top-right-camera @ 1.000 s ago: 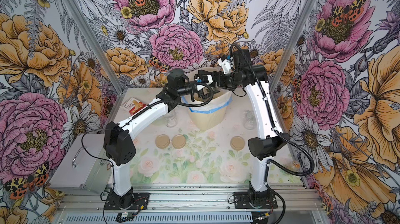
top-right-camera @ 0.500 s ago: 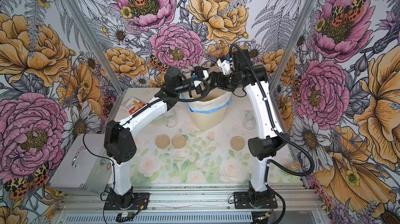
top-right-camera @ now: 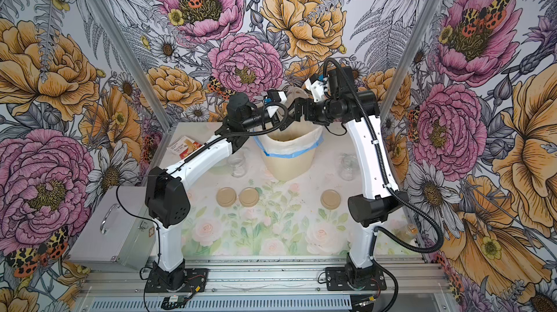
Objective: Empty moldy tea leaves from jars
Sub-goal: Pour the moldy tea leaves from the jar into the trash bin.
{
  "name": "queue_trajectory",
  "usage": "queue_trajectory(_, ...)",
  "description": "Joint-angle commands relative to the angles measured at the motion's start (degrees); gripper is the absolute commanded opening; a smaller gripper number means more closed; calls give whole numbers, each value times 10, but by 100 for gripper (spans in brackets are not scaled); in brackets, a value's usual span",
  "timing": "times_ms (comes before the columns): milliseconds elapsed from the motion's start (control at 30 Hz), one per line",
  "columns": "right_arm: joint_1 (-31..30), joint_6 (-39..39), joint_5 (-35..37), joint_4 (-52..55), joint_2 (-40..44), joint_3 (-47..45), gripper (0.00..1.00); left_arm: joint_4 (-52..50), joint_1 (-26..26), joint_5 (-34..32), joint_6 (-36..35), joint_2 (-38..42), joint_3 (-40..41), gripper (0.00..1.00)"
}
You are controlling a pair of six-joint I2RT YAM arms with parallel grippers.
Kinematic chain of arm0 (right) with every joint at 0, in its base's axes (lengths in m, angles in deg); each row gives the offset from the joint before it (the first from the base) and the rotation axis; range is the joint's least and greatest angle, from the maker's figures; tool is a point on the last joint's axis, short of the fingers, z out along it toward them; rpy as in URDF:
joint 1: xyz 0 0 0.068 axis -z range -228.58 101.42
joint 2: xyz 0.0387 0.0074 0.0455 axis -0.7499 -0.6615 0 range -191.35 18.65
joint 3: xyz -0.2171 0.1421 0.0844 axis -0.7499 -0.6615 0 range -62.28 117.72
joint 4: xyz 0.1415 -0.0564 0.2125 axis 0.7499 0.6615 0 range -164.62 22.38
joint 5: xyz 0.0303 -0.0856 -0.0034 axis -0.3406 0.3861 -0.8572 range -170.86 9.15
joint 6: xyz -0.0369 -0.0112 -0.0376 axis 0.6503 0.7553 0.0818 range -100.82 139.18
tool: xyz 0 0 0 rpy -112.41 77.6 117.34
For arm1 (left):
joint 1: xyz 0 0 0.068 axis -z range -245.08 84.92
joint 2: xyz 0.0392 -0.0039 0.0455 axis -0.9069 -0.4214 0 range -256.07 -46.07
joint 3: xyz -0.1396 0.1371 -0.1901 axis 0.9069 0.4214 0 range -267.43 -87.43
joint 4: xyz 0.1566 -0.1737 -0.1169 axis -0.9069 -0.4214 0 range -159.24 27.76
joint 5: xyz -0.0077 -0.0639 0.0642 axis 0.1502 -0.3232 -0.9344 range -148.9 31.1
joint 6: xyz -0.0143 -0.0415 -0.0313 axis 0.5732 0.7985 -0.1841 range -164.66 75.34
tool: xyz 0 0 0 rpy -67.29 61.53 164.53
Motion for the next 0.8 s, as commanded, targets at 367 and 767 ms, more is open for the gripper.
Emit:
queue_trajectory(367, 1, 9, 36, -106, 85, -49, 100, 149, -29, -77, 346, 9, 22, 66)
queue_trajectory(767, 0, 14, 73, -156, 109, -118, 100, 149, -42, -100, 658, -2, 45, 66)
